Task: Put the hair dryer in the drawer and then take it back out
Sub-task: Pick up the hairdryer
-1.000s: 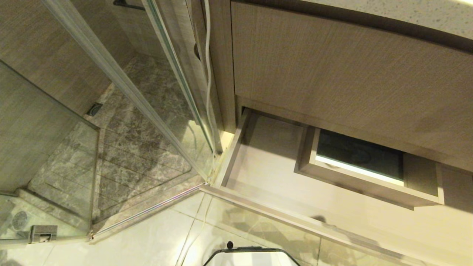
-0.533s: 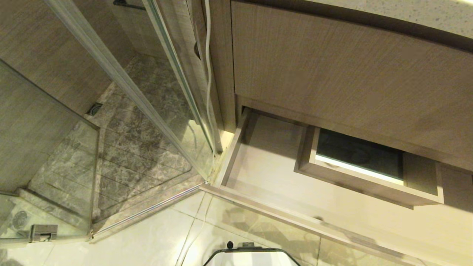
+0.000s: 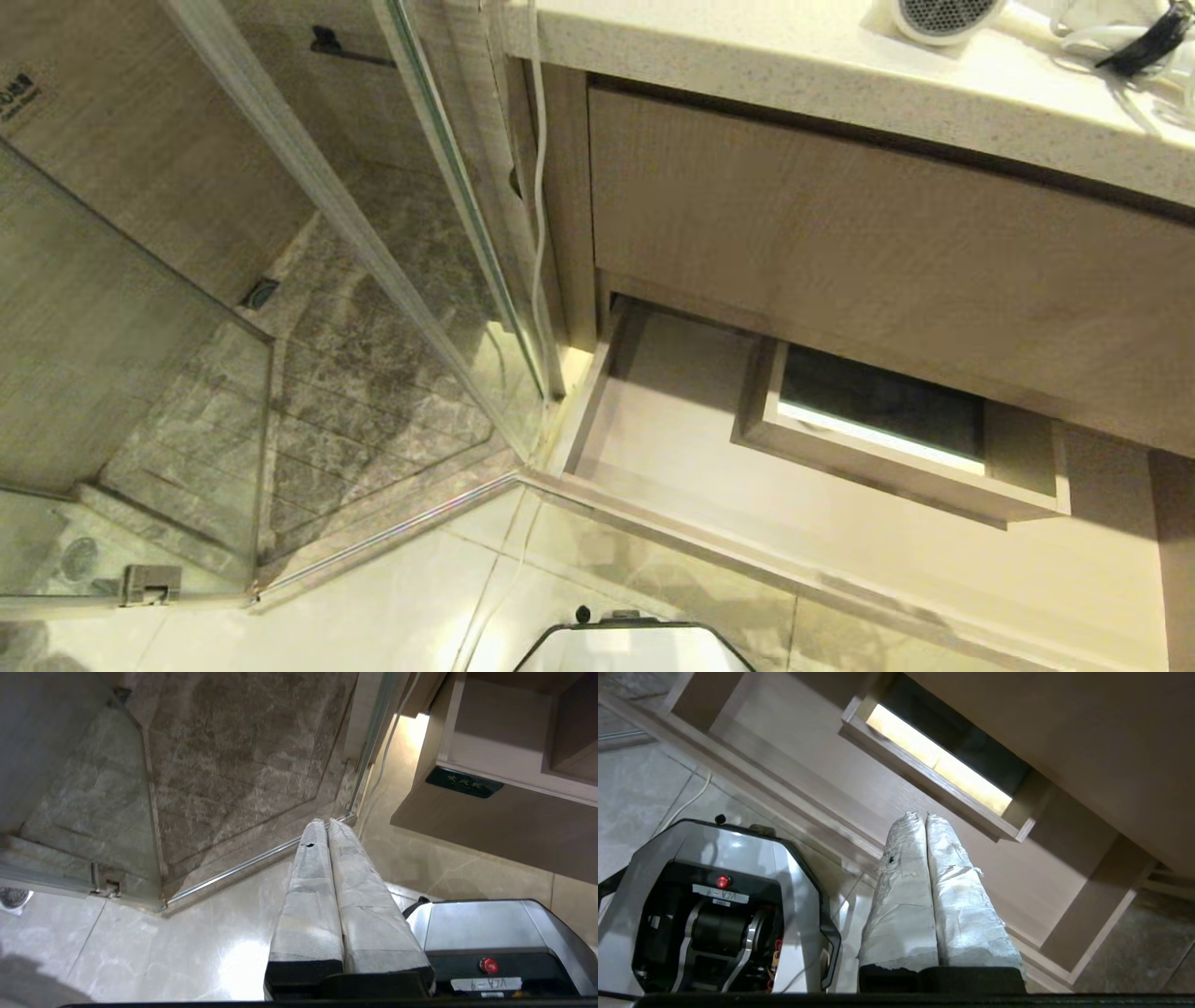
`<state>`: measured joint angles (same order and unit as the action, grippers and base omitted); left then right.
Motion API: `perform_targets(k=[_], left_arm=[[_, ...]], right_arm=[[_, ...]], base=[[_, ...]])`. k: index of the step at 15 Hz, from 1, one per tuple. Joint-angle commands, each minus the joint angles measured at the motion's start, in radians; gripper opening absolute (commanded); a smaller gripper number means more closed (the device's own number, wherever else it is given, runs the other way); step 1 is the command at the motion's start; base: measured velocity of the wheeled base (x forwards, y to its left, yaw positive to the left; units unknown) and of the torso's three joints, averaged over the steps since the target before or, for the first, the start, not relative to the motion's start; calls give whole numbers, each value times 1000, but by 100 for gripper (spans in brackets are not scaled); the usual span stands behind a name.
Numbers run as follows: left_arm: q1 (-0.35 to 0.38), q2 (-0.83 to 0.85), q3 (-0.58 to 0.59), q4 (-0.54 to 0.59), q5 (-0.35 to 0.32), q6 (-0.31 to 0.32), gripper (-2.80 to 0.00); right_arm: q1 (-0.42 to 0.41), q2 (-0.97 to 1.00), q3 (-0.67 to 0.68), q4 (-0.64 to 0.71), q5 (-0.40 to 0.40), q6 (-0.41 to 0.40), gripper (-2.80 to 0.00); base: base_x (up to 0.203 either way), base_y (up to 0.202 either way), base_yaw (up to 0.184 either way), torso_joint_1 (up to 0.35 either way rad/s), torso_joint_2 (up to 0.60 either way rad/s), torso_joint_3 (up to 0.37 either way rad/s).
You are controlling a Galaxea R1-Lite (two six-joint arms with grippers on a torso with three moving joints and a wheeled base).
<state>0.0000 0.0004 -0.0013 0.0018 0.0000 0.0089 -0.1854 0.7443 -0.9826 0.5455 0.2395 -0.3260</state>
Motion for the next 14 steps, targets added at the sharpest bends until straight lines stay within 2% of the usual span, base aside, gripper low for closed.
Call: perform_targets(k=[1, 10, 14], left_arm=[[0, 0, 0, 1, 0, 0, -280], [0, 0, 1, 1, 0, 0, -280], [0, 0, 0, 0, 0, 0, -280]], right_arm=[[0, 3, -2, 4, 1, -1, -280], [1, 12, -12, 2, 1, -2, -280], [1, 14, -11, 2, 3, -2, -280]], base=[[0, 0, 0, 465, -502, -227], [0, 0, 0, 347, -573, -248], [0, 0, 0, 235, -428, -198]])
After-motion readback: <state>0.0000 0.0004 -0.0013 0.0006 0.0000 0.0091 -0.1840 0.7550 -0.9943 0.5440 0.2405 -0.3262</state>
